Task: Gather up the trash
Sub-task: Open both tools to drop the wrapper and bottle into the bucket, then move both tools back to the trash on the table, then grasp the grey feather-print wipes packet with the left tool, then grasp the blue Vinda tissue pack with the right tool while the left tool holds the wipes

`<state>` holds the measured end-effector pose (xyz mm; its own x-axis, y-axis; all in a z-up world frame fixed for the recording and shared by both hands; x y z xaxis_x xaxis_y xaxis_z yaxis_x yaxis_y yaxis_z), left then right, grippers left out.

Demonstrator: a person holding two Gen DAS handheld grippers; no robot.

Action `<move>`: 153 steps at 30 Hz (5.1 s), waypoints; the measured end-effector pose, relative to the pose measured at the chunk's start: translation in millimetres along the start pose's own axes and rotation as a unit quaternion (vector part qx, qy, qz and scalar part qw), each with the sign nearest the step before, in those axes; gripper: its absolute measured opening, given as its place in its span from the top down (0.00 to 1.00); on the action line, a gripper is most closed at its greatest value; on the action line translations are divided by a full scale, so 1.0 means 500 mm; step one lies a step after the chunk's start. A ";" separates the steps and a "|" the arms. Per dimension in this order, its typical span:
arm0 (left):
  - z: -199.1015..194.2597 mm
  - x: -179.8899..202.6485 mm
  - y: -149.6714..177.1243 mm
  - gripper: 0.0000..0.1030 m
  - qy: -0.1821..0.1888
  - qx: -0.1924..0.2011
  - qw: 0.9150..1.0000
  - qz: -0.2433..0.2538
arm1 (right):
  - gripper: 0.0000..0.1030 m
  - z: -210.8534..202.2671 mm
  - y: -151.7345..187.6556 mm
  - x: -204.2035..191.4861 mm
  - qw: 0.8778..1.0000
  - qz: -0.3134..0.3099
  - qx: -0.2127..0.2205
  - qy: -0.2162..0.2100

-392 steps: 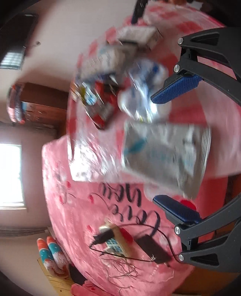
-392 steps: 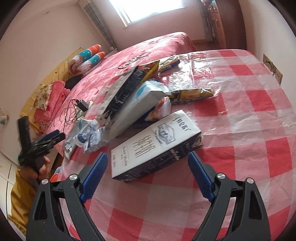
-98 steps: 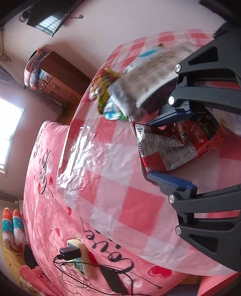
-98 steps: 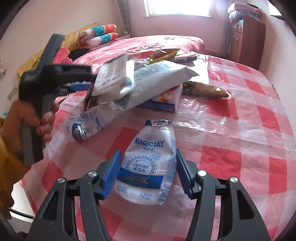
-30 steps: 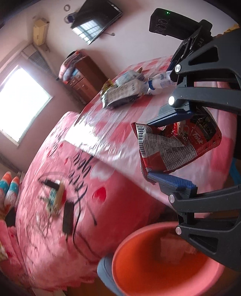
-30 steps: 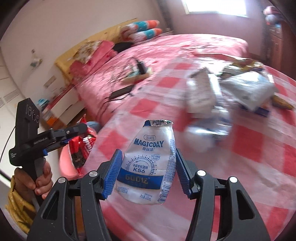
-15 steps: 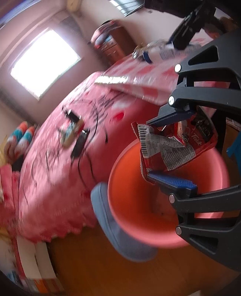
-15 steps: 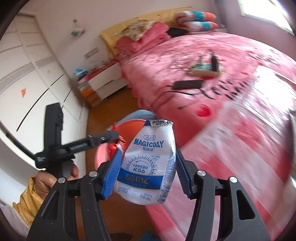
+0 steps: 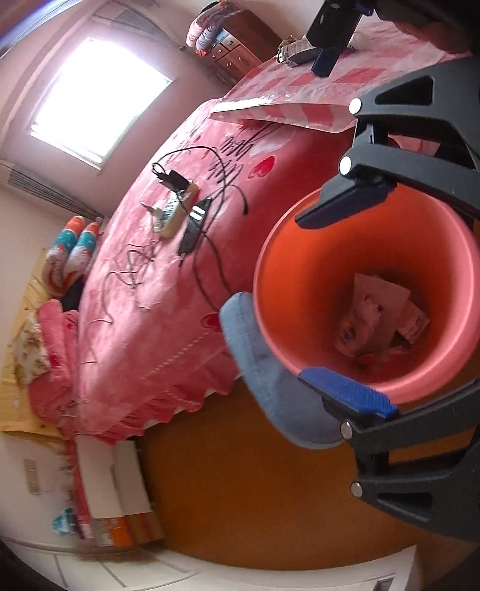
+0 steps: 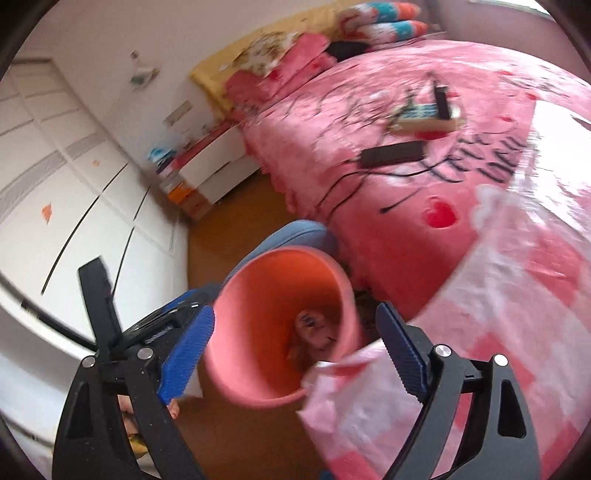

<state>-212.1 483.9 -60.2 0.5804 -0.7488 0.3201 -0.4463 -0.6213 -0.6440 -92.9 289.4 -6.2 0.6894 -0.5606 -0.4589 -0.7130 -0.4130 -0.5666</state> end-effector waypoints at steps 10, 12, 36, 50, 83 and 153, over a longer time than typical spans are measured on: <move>-0.030 0.063 0.002 0.17 0.014 0.047 0.998 0.042 | 0.09 -0.115 0.024 0.098 0.996 0.039 0.080 0.026; -0.036 0.082 0.004 0.17 0.024 0.053 0.997 0.045 | 0.08 -0.134 0.030 0.109 0.994 0.032 0.098 0.030; -0.047 0.347 0.075 0.17 0.093 -0.004 0.986 0.141 | 0.05 -0.273 0.077 0.229 0.984 0.040 0.161 0.060; -0.050 0.476 0.129 0.17 0.111 -0.023 0.975 0.191 | 0.05 -0.369 0.097 0.357 0.973 0.116 0.190 0.063; 0.032 1.107 0.265 0.17 0.275 -0.152 0.835 0.452 | 0.05 -0.660 0.224 0.713 0.903 0.275 0.263 0.198; -0.016 0.930 0.230 0.25 0.260 -0.161 0.920 0.245 | 0.11 -0.475 0.174 0.646 0.939 0.152 0.101 0.291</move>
<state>1.1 62.2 20.2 -0.1099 -0.9147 0.3888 -0.7944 -0.1542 -0.5875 37.0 -98.2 -41.1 0.2300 -0.9520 -0.2022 -0.7865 -0.0594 -0.6147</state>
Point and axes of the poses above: each gripper's, at about its wrist camera, not at the fingertips, and z roughly the way its jaws point, x to its right, y to its underside, the point moved 8 cm from there along z, roughly the way its jaws point, and after that the axes turned 2 degrees about -z, right-handed, at the moved point
